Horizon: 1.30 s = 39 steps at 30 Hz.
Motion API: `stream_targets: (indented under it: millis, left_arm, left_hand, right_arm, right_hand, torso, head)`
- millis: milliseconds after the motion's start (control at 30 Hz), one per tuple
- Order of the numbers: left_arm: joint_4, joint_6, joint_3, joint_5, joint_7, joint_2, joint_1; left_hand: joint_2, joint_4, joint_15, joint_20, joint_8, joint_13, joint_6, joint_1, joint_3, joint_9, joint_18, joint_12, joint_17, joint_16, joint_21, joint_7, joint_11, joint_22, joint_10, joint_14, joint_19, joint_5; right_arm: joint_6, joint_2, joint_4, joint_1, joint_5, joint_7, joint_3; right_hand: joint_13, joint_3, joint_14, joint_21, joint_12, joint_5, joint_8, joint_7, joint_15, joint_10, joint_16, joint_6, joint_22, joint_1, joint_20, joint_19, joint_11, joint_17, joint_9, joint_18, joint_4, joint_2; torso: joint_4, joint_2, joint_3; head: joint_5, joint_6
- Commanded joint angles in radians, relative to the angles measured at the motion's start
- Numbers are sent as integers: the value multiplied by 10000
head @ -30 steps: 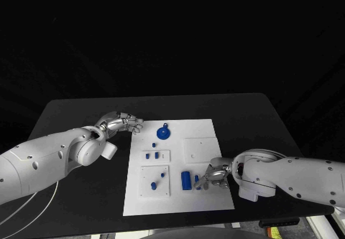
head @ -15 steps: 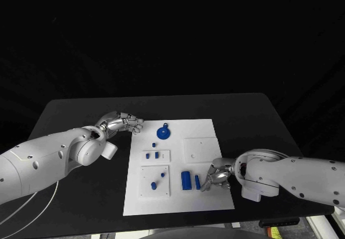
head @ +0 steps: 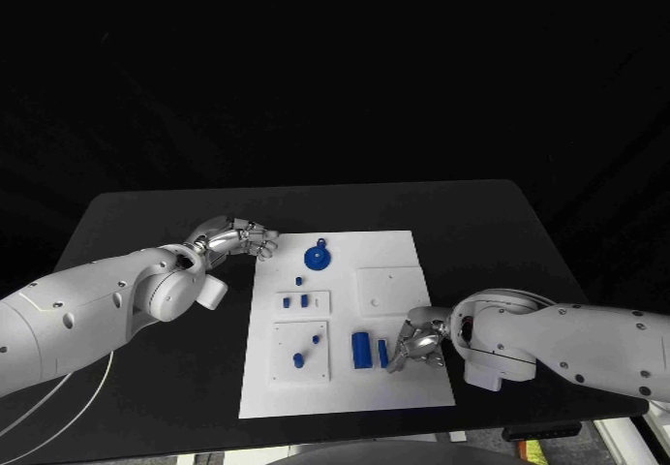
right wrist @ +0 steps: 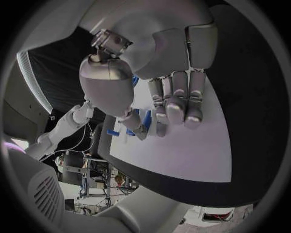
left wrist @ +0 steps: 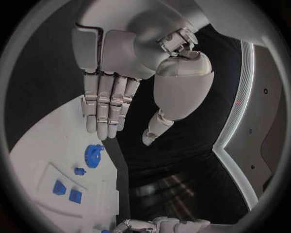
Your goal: Assemble the parts on the task board
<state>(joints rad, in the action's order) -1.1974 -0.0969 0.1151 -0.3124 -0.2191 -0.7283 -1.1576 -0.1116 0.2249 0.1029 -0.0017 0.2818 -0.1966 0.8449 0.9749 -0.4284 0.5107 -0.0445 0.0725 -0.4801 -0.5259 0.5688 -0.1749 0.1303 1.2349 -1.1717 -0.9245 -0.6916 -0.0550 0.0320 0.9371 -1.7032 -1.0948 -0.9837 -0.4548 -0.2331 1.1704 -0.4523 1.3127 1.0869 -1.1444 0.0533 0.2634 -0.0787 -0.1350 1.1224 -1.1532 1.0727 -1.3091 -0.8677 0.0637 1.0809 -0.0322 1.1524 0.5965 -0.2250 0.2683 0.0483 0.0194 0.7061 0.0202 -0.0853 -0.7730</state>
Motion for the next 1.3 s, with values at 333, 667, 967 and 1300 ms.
stream_targets:
  millis: [333,667,967,1300]
  left_arm:
    - [-26,190,0,-57,-16,-4,-1]
    - [-23,199,3,-61,-3,-4,-1]
    - [-26,215,5,-64,-14,-5,-1]
    - [-26,225,8,-65,-8,-11,-1]
  left_hand:
    - [91,-58,22,70,46,11,-76,32,8,-14,-202,-8,-16,45,-69,28,-24,14,51,-59,-25,17]
    - [92,-56,22,69,48,12,-76,40,5,-15,-202,-9,-21,50,-73,29,-24,18,52,-59,-26,16]
    - [90,-52,22,68,49,12,-76,49,2,-16,-203,-9,-25,53,-75,30,-24,20,52,-59,-26,16]
    - [62,-42,23,69,51,14,-79,59,8,-19,-201,-10,-34,62,-82,28,-23,28,55,-59,-24,17]
  right_arm:
    - [-88,-101,91,30,-492,-452,-8]
    - [-351,-118,109,40,-290,-140,-8]
    - [-536,-81,131,42,-183,172,-8]
    - [-554,49,116,42,-92,361,-7]
  right_hand:
    - [17,-1218,62,-52,40,-34,-24,-4,-7,87,48,80,-145,-375,-17,65,-10,11,-4,-368,-103,161]
    - [53,-2814,131,112,48,1124,-16,-42,54,149,39,93,-192,-177,-184,171,59,-1,-4,-368,7,430]
    - [40,-2307,136,148,84,1177,-13,-48,56,113,39,63,-182,174,-180,183,66,-2,9,-368,123,762]
    - [58,-1548,116,133,107,1365,-13,-46,44,77,50,6,-162,231,-129,159,60,7,32,-368,170,1044]
  torso:
    - [0,0,4]
    - [-3,-3,2]
    - [2,1,1]
    - [-5,0,-3]
  head:
    - [3,-7]
    - [-2,-2]
    - [-6,-4]
    - [3,1]
